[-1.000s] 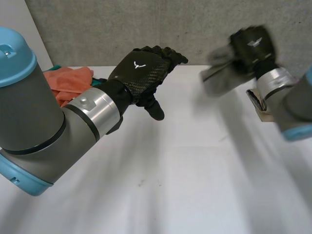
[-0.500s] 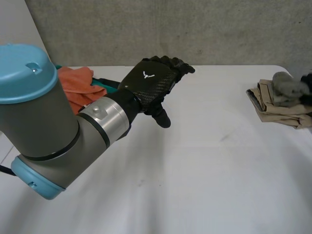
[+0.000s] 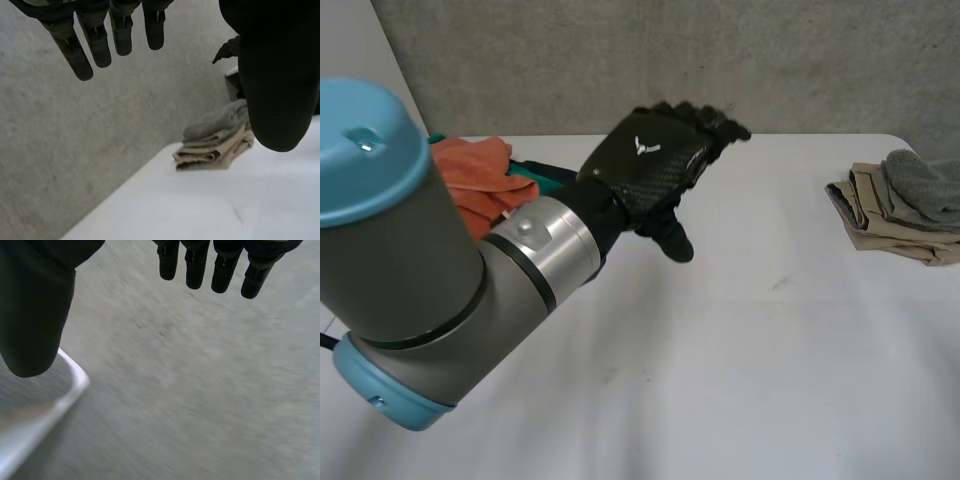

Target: Fold the laundry.

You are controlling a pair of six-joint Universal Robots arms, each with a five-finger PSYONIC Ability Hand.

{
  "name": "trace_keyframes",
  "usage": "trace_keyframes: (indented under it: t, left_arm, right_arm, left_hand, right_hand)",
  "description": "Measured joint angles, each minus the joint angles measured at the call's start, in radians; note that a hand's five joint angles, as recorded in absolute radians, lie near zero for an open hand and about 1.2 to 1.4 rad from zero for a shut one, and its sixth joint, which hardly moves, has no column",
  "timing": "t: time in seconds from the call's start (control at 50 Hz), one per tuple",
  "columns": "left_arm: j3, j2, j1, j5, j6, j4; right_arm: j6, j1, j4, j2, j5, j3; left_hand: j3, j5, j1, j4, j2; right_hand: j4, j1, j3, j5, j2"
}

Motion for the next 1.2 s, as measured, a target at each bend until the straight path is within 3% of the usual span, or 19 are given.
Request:
trace_keyframes:
  t: [0.06,0.18,0.28,0.42,0.48,0.5,0.56,0.72,0.82,0.88,0.94,1.12,1.2]
  left_arm:
    - [0.014,0.027,-0.001,0.0,-0.002,0.016]
    - [0.055,0.07,0.015,-0.006,-0.008,0.05]
    - [0.094,0.088,0.098,-0.038,-0.005,0.055]
    - [0.095,0.035,0.385,-0.097,0.08,0.036]
    - [0.099,-0.059,0.507,-0.102,0.184,0.035]
    - [0.099,-0.059,0.507,-0.102,0.184,0.035]
    - [0.137,-0.233,0.623,-0.087,0.341,0.062]
    - [0.318,-0.583,0.721,0.023,0.483,0.161]
    - [0.442,-0.736,0.741,0.068,0.486,0.185]
    - [0.471,-0.766,0.737,0.074,0.48,0.192]
    - [0.475,-0.771,0.722,0.071,0.471,0.204]
    - [0.265,-0.481,0.587,0.022,0.361,0.354]
    - [0.118,-0.288,0.472,0.014,0.256,0.457]
  right_arm:
    - [-0.127,0.03,0.03,-0.057,0.096,-0.014]
    - [-0.202,0.21,-0.053,-0.142,0.165,0.029]
    - [-0.17,0.386,-0.158,-0.233,0.118,0.168]
    - [-0.146,0.569,-0.215,-0.346,-0.056,0.474]
    - [-0.152,0.617,-0.21,-0.356,-0.098,0.586]
    - [-0.152,0.617,-0.21,-0.356,-0.098,0.586]
    - [-0.181,0.646,-0.2,-0.35,-0.111,0.687]
    - [-0.3,0.643,-0.184,-0.33,-0.096,0.782]
    - [-0.35,0.633,-0.154,-0.326,-0.089,0.807]
    - [-0.358,0.627,-0.138,-0.326,-0.087,0.811]
    - [-0.36,0.616,-0.128,-0.327,-0.086,0.811]
    - [-0.354,0.583,-0.123,-0.339,-0.083,0.805]
    - [-0.348,0.581,-0.119,-0.362,-0.062,0.8]
  left_hand:
    - [0.0,0.0,0.0,0.0,0.0]
    - [0.0,0.001,0.0,0.0,0.0]
    - [0.0,0.0,0.0,0.0,0.0]
    - [0.0,0.0,0.0,0.0,0.0]
    - [0.0,0.0,0.0,0.0,0.0]
    - [0.0,0.0,0.0,0.0,0.0]
    - [0.0,0.002,0.0,0.001,0.002]
    - [0.063,0.072,0.088,0.07,0.072]
    - [0.284,0.283,0.327,0.287,0.295]
    - [0.766,0.743,0.727,0.787,0.79]
    - [0.923,0.909,0.83,0.951,0.931]
    - [0.936,0.914,0.862,0.967,0.956]
    - [0.951,0.92,0.876,0.968,0.961]
  right_hand:
    - [0.0,0.0,0.0,0.0,0.0]
    - [0.0,0.0,0.0,0.0,0.0]
    - [0.0,0.0,0.0,0.0,0.0]
    - [0.0,0.0,0.0,0.0,0.0]
    - [0.0,0.0,0.0,0.0,0.0]
    - [0.0,0.0,0.0,0.0,0.0]
    - [0.0,0.0,0.0,0.0,0.0]
    - [0.0,0.0,0.0,0.0,0.0]
    - [0.0,0.0,0.0,0.0,0.0]
    - [0.0,0.0,0.0,0.0,0.0]
    - [0.0,0.0,0.0,0.0,0.0]
    - [0.0,0.0,0.0,0.0,0.0]
    - [0.0,0.0,0.0,0.0,0.0]
